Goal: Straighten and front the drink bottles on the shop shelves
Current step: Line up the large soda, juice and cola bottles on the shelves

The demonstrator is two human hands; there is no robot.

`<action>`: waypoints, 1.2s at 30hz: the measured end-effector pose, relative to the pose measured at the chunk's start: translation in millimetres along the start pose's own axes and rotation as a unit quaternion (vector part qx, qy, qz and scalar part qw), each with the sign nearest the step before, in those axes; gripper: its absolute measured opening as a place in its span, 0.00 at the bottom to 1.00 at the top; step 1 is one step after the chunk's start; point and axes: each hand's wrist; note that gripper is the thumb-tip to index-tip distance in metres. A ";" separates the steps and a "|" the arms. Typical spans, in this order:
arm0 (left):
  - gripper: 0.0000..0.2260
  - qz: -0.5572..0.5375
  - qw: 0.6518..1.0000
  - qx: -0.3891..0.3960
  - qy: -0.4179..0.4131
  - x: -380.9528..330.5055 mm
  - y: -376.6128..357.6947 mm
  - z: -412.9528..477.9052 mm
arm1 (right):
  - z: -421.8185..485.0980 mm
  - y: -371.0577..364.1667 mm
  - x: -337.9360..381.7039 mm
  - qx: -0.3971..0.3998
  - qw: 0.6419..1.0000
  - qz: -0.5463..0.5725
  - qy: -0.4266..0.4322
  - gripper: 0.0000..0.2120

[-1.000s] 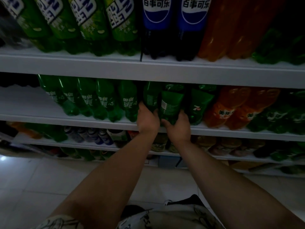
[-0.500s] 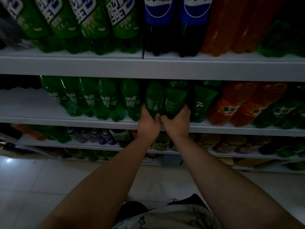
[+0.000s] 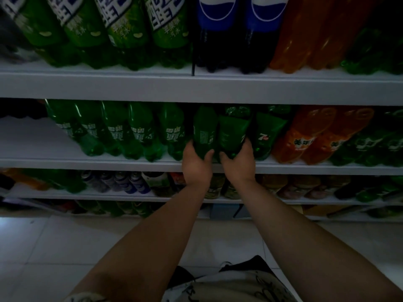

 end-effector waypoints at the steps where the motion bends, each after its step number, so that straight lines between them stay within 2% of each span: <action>1: 0.26 0.014 1.000 0.003 -0.008 -0.3 0.3 -0.4 | -0.3 1.1 -0.4 0.004 1.000 0.008 -0.005 0.35; 4: 0.24 0.059 0.997 0.026 -0.044 2.9 5.4 -1.8 | -0.1 -0.9 -1.4 -0.007 1.000 -0.009 -0.013 0.36; 7: 0.27 0.101 0.989 0.091 -0.059 10.3 17.3 1.4 | -1.2 -9.8 -0.6 -0.055 0.998 -0.026 -0.018 0.37; 10: 0.27 0.094 0.983 0.143 -0.069 7.6 26.5 4.3 | -2.9 -20.4 2.7 -0.093 0.994 -0.047 -0.031 0.39; 13: 0.27 0.056 0.989 0.126 -0.054 -2.8 25.0 4.6 | 0.2 -19.8 4.3 -0.083 0.994 -0.065 -0.037 0.39; 16: 0.26 0.103 0.993 0.039 -0.040 -12.6 17.9 0.2 | 4.1 -11.3 2.0 -0.036 0.999 -0.022 -0.018 0.35; 19: 0.33 0.054 0.998 -0.017 -0.007 -23.7 11.6 -4.1 | 4.0 -4.4 -1.7 0.001 1.000 0.026 0.003 0.34; 21: 0.35 0.023 0.999 -0.027 0.013 -28.2 9.2 -2.2 | 4.4 -4.6 -2.9 -0.011 1.000 0.015 0.008 0.34; 25: 0.27 0.016 1.000 -0.011 -0.015 -26.9 10.3 4.1 | 2.0 -12.7 -0.7 -0.079 0.997 -0.018 -0.012 0.38; 28: 0.23 0.018 0.998 0.055 -0.035 -21.1 15.8 12.8 | 0.0 -16.1 -1.7 -0.097 0.994 -0.040 -0.020 0.41; 32: 0.24 0.005 0.990 0.137 -0.025 -13.7 22.5 21.5 | 3.4 -10.5 -5.0 -0.070 0.996 -0.057 -0.008 0.41; 36: 0.31 -0.037 0.993 0.109 -0.019 -18.4 12.4 16.7 | 2.5 -3.4 -7.5 -0.045 0.997 -0.057 0.019 0.37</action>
Point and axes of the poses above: each hand's wrist, its own z-axis towards the middle knuckle, its own y-axis out of the back of the hand, x = y × z, and after that the axes turned 4 degrees about x, right-handed
